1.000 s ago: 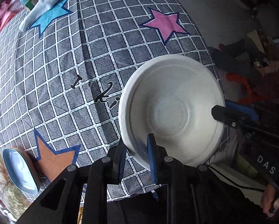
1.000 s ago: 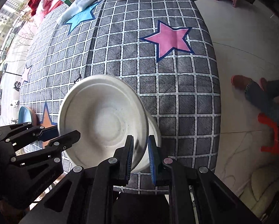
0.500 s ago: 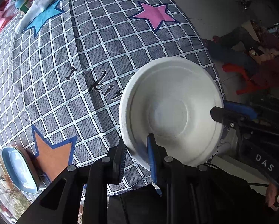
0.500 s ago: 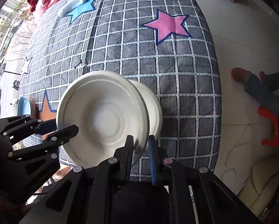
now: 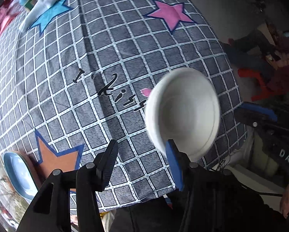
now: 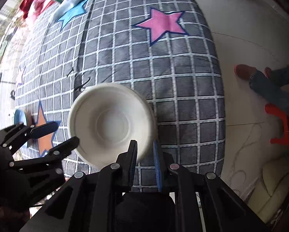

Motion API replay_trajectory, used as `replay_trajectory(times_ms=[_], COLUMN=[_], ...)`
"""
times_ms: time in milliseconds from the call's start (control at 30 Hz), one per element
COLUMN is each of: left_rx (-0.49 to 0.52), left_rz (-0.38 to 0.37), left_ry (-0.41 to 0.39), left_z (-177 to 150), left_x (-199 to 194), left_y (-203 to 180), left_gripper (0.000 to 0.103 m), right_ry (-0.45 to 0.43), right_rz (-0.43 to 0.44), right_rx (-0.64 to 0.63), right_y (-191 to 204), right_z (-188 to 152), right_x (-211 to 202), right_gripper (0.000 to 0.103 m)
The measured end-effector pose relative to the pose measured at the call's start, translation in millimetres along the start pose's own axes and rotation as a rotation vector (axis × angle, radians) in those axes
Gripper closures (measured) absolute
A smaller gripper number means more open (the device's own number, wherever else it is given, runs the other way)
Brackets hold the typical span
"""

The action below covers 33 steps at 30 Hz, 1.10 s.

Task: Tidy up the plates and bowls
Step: 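Carry the stacked bowls with the right gripper toward the blue plate stack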

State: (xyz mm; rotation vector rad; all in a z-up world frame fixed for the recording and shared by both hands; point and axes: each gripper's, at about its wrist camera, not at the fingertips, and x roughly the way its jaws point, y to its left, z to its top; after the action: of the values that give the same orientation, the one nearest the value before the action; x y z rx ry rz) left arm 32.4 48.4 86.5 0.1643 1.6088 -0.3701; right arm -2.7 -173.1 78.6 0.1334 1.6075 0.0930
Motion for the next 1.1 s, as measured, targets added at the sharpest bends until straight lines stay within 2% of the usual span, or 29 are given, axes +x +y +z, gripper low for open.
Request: replay_trajectory(times_ms=[233,333,467,567,767,933,967,1000,1033,1067,1100], left_rx=[-0.044,-0.033,-0.034,-0.045,-0.101,-0.156,-0.168,-0.177,-0.186,-0.194,-0.195], left_rz=[-0.027,-0.028,-0.017,0.001,0.004,-0.024,-0.032,-0.037,-0.05,-0.061,-0.058], left_ry=[0.025,0.021,0.023,0.03,0.045,0.068,0.076,0.085,0.09,0.094,0.095], left_z=[-6,-4,0,3,4,0,-1,-2,-3,-3,-4], left_x=[10,14,21,29,46,67,71,76,80,83,85], left_y=[9,3,-4,-7,-12,-14,-13,-12,-12,-12,-12], left_gripper=[0.048,0.048,0.048,0.048,0.048,0.048,0.049,0.057,0.063,0.074,0.078], right_ry=[0.049,0.022,0.001,0.022,0.065,0.094,0.1,0.11,0.124,0.139,0.149], right_rz=[0.033,0.015,0.0,-0.021,-0.01,-0.011,-0.007,0.007,0.015,0.012,0.009], right_rx=[0.031,0.008,-0.046,-0.076,-0.127,-0.182,-0.188,-0.197,-0.205,-0.212,-0.22], right_y=[-20,-20,-17,-18,-15,-5,-3,0,2,4,5], right_z=[2,3,9,15,26,33,34,35,36,36,37], right_x=[13,15,17,29,52,73,77,81,86,90,94], right_gripper=[0.082,0.023,0.023,0.03,0.03,0.03,0.033,0.038,0.053,0.066,0.071])
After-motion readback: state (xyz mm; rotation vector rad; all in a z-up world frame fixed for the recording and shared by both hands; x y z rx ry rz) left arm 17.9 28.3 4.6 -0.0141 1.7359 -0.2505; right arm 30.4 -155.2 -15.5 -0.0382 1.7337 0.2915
